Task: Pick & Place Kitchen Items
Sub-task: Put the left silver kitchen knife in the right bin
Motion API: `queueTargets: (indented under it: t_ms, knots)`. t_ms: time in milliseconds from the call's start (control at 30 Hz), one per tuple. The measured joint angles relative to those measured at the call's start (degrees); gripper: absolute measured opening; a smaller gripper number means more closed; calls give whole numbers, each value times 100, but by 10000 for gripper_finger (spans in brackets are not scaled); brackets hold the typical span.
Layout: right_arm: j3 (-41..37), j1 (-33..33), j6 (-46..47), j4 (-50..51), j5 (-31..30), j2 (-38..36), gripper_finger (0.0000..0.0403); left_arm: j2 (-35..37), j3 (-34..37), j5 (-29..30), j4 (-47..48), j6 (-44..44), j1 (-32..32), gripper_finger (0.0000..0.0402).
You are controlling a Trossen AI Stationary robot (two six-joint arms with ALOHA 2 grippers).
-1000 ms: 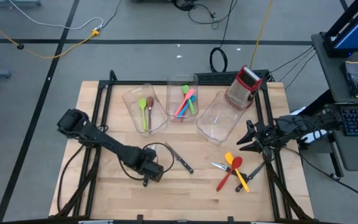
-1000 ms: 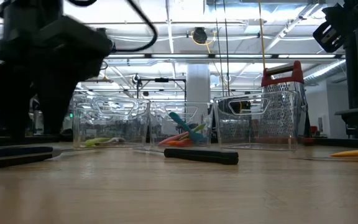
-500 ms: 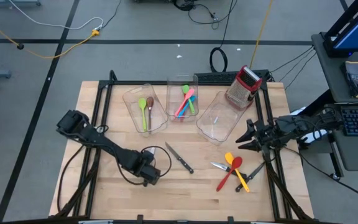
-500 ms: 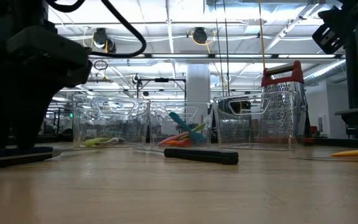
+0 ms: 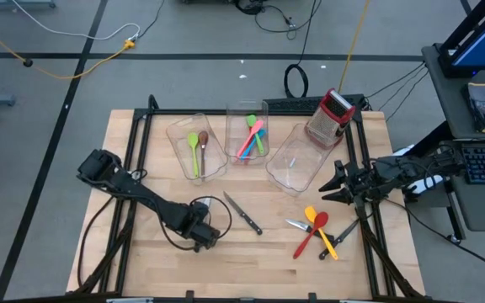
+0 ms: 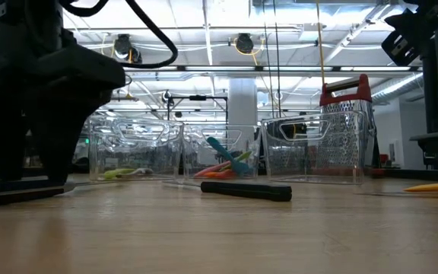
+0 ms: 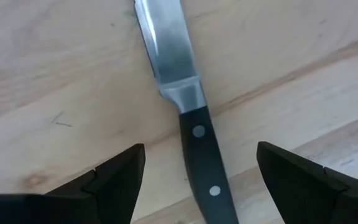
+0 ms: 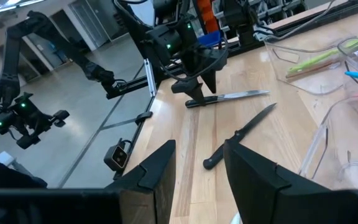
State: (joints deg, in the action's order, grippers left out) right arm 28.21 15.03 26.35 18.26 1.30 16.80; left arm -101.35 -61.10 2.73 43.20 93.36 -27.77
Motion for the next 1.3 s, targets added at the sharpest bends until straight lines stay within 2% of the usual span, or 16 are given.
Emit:
queueTargets:
  t_ms: [100,200,333,467,700,1067,1300]
  knots:
    - [0,0,0,2,0,0,128,-128,-7,-36,-8,-4,-2,310]
    - [0,0,0,2,0,0,128,-373,-35,-340,-69,-29,1,304]
    - [0,0,0,0,0,0,128,-656,-50,-535,-150,-43,11,271]
    - [0,0,0,3,2,0,128,-684,-50,-575,-148,116,44,207]
    - [0,0,-2,3,2,0,128,-549,-22,-652,-68,207,184,69]
    - [0,0,-2,4,2,0,128,-279,5,-459,-65,61,219,65]
    - [0,0,-20,20,2,-2,128,528,15,342,-125,68,230,65]
